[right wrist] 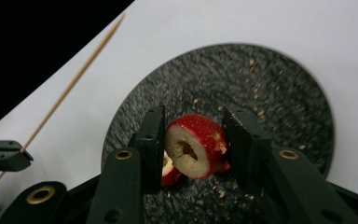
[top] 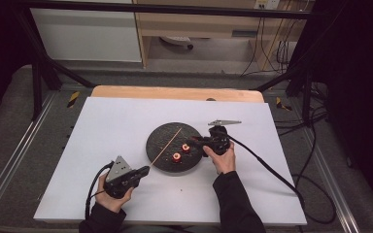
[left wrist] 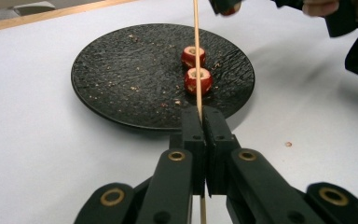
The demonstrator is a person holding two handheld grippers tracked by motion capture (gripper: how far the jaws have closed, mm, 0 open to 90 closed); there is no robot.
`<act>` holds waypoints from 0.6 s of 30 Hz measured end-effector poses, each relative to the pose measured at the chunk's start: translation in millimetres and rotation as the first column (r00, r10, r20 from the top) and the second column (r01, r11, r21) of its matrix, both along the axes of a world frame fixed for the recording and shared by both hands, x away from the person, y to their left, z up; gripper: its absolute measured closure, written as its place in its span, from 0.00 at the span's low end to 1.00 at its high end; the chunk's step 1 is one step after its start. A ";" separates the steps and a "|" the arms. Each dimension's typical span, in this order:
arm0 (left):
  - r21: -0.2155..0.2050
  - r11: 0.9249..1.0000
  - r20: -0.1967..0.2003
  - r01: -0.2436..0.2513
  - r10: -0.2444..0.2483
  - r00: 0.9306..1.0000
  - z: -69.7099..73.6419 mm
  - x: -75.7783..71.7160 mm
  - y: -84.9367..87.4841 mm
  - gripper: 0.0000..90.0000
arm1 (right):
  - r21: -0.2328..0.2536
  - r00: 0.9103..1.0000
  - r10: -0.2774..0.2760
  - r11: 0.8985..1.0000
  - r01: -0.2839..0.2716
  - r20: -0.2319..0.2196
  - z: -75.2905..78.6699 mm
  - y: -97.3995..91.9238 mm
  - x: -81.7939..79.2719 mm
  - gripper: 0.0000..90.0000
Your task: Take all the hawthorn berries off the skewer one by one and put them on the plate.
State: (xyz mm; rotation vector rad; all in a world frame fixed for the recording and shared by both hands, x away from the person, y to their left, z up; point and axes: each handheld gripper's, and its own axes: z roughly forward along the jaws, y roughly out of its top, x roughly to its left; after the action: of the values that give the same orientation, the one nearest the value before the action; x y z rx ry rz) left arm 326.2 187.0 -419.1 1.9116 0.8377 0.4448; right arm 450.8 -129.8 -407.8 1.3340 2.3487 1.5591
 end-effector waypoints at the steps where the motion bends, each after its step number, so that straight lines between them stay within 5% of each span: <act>1: 0.002 1.000 -0.001 -0.001 0.001 1.000 -0.2 0.2 0.1 0.98 | -0.007 1.000 0.007 1.000 -0.007 -0.007 -3.9 1.7 -1.0 0.68; 8: 0.005 1.000 -0.004 -0.005 0.005 1.000 -0.8 1.1 0.3 0.98 | -0.050 0.999 0.029 0.998 -0.031 -0.044 -28.6 11.2 -8.0 0.68; 18: 0.020 1.000 -0.009 -0.004 0.004 1.000 -1.9 1.7 -0.9 0.98 | -0.100 0.998 0.039 0.994 -0.043 -0.041 -40.3 16.9 -11.7 0.66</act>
State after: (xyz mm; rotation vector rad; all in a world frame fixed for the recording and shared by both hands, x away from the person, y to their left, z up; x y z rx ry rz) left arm 328.0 186.1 -421.1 1.9323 0.8458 0.4489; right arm 439.1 -113.0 -448.1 1.3142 2.4571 1.4152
